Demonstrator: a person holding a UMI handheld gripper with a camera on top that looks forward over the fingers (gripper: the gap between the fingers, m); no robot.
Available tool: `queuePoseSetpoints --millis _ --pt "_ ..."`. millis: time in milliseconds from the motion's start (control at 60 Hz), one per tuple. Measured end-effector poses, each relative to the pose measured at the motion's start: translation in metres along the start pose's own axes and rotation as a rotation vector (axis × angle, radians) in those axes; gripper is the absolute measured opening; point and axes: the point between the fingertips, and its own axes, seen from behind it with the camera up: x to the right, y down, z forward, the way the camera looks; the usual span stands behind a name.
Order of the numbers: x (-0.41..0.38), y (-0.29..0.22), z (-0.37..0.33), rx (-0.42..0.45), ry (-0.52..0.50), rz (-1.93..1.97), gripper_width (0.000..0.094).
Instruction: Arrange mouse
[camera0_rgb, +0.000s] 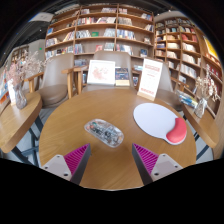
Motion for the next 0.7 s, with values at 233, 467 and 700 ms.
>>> queuePoseSetpoints --millis 233,467,700 --pt "-0.001 -0.026 0.038 -0.025 -0.012 0.015 0.0852" --pt "-0.002 -0.042 0.068 -0.041 -0.034 0.050 0.0854" --pt "-0.006 -0.047 0.075 -0.043 -0.038 0.048 0.0801"
